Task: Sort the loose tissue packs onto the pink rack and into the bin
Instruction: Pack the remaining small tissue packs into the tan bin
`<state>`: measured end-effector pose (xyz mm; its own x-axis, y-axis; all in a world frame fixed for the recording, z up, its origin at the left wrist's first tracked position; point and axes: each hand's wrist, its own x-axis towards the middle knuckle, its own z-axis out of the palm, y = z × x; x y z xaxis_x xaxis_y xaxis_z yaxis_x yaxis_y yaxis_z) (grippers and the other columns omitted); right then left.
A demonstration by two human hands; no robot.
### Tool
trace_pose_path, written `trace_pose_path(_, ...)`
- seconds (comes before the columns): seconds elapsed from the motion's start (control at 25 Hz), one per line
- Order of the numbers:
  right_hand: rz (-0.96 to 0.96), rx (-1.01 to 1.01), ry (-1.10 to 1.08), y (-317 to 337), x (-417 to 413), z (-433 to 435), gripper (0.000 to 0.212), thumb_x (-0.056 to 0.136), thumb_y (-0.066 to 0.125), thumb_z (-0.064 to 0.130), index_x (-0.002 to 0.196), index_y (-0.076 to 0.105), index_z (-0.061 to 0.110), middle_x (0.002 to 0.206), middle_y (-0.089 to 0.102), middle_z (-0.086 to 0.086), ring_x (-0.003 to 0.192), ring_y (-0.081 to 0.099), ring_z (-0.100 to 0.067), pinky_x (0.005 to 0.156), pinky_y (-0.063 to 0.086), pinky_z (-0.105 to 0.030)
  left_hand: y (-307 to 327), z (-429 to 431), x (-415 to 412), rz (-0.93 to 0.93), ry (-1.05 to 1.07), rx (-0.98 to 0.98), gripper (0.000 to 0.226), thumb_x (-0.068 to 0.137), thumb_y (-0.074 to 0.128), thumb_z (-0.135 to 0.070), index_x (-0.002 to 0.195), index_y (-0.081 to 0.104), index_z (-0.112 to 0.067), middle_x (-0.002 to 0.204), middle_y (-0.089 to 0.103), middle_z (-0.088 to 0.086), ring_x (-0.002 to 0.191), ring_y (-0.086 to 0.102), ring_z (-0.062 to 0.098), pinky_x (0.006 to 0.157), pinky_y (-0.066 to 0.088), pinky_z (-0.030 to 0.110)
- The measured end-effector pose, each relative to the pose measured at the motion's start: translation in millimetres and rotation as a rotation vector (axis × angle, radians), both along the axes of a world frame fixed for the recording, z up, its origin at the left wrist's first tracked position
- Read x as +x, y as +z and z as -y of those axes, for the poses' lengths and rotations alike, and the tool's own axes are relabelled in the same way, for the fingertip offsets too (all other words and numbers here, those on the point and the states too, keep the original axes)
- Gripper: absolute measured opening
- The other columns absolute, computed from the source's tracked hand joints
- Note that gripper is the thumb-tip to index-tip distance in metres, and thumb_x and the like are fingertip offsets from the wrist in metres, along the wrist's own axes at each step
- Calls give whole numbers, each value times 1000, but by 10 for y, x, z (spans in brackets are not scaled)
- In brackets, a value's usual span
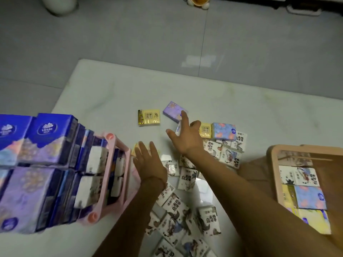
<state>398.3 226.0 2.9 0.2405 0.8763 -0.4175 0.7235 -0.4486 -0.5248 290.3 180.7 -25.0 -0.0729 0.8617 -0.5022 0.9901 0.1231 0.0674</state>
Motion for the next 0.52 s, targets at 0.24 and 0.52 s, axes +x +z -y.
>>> trace_pose_path(0.24, -235, -26, -205, -55, 83, -29, 50, 90, 51, 4, 134, 28, 5, 121, 50, -21, 108, 54, -32, 82, 46, -36, 15, -340, -50, 64, -102, 94, 69, 91, 49, -13, 148, 12, -14, 157, 0, 13, 145, 0, 30, 118, 7, 39)
trace_pose_path(0.52, -678, 220, -501, 943, 475, 716, 10, 87, 62, 12, 93, 60, 19, 86, 69, -7, 73, 63, -15, 71, 54, -30, 988, -161, 459, 1307, 483, -38, 26, 93, 51, -13, 119, 55, -11, 104, 66, 7, 89, 65, 13, 67, 54, 18)
